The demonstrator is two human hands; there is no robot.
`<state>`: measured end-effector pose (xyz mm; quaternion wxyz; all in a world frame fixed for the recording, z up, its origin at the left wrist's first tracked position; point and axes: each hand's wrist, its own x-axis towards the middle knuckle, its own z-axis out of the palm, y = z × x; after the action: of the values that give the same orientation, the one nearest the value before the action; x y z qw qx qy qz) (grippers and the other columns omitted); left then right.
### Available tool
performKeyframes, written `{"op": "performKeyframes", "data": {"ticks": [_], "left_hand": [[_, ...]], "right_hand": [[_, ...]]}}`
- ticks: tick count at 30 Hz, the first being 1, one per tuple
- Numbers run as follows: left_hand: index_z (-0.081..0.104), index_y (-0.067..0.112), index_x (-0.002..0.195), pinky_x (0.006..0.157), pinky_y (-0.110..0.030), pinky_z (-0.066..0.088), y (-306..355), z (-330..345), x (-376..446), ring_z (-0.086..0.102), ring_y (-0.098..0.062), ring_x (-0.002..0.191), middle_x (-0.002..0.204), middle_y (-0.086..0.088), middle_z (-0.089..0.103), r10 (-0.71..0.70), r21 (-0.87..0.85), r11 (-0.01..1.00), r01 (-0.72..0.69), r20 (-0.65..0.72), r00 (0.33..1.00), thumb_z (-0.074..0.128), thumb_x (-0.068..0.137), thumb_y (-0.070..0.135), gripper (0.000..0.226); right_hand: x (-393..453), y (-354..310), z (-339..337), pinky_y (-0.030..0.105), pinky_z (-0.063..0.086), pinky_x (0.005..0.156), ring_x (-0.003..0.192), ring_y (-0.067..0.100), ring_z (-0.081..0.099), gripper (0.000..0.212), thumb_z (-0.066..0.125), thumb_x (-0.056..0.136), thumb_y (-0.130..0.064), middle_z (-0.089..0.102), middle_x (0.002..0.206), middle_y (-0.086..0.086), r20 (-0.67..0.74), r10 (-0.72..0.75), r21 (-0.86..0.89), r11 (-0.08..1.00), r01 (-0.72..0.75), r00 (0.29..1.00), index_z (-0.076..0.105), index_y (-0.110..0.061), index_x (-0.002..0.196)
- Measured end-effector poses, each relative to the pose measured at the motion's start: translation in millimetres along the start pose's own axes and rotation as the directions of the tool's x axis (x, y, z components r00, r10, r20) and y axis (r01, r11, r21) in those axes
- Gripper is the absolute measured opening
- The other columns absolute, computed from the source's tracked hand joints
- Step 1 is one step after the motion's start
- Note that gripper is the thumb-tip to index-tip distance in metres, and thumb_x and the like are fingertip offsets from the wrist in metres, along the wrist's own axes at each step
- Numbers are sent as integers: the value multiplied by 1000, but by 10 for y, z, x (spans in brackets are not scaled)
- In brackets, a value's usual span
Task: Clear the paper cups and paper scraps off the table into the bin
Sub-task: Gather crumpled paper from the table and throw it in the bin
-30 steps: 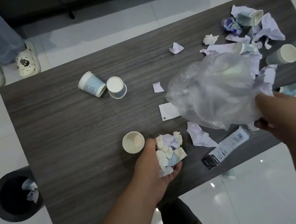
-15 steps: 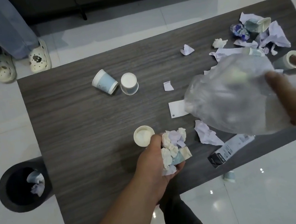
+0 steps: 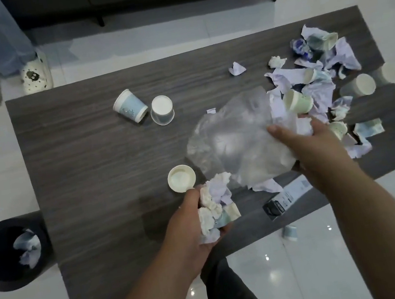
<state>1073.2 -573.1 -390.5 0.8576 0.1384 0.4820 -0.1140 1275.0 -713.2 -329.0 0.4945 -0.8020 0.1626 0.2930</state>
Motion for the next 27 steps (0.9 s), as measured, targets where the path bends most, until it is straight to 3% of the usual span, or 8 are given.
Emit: {"op": "performKeyframes", "data": {"ticks": [3, 7, 11, 15, 19, 22, 25, 27], "left_hand": [[84, 16, 114, 74, -37, 62, -51, 96, 35, 79, -21, 89, 117, -10, 80, -44, -46, 998, 47, 80, 996, 65, 104, 39, 31], [81, 16, 102, 79, -37, 58, -58, 329, 169, 72, -19, 93, 123, -6, 70, -114, -57, 990, 129, 220, 969, 91, 74, 38, 36], [85, 11, 107, 82, -42, 61, -168, 524, 415, 79, -28, 91, 119, -14, 78, -113, -168, 975, 146, 191, 975, 85, 76, 36, 39], [86, 14, 109, 81, -37, 62, -225, 735, 651, 80, -28, 91, 123, -12, 79, -32, -237, 970, 64, 133, 991, 78, 79, 41, 41], [85, 13, 106, 72, -33, 61, -202, 906, 810, 77, -26, 80, 109, -12, 80, 8, -261, 965, 20, 103, 995, 68, 99, 44, 35], [83, 10, 104, 75, -36, 62, -159, 985, 878, 75, -27, 78, 104, -13, 79, -25, -250, 967, 56, 127, 992, 71, 96, 48, 40], [82, 3, 101, 81, -44, 62, -152, 1002, 864, 76, -29, 77, 100, -17, 78, -119, -187, 968, 165, 231, 966, 72, 94, 47, 46], [79, 4, 118, 95, -57, 58, -166, 989, 829, 76, -29, 78, 111, -19, 78, -96, -182, 970, 158, 310, 946, 75, 94, 43, 47]], "right_hand": [[50, 171, 40, 54, 64, 89, 104, 27, 77, 79, 96, 55, -53, 75, 123, 3, 50, 28, -103, 994, -23, 998, 68, -38, 127], [70, 240, -63, 43, 64, 84, 100, 29, 80, 47, 94, 79, -27, 82, 109, 6, 201, 93, -31, 996, -88, 975, 75, -22, 121], [108, 288, -260, 34, 61, 75, 95, 24, 80, 36, 89, 85, -25, 82, 102, 7, 292, 93, -76, 994, -74, 952, 76, -17, 118], [144, 333, -427, 24, 57, 71, 77, 10, 76, 13, 89, 84, -40, 81, 85, 0, 342, 89, -193, 981, -23, 935, 79, -33, 89], [182, 374, -607, 17, 54, 61, 71, 3, 73, 20, 91, 77, -53, 79, 81, -7, 396, 77, -193, 981, 1, 915, 79, -40, 86], [214, 372, -727, 10, 53, 58, 80, -4, 75, 26, 88, 75, -58, 80, 93, -17, 459, 86, -208, 978, 13, 884, 75, -56, 97], [288, 406, -795, 19, 55, 69, 88, 1, 74, 35, 87, 74, -65, 77, 97, -21, 405, 92, -328, 943, 50, 910, 70, -57, 104], [340, 445, -833, 27, 53, 74, 90, 4, 70, 45, 84, 72, -71, 74, 97, -19, 347, 103, -418, 907, 55, 932, 70, -49, 108]]}}
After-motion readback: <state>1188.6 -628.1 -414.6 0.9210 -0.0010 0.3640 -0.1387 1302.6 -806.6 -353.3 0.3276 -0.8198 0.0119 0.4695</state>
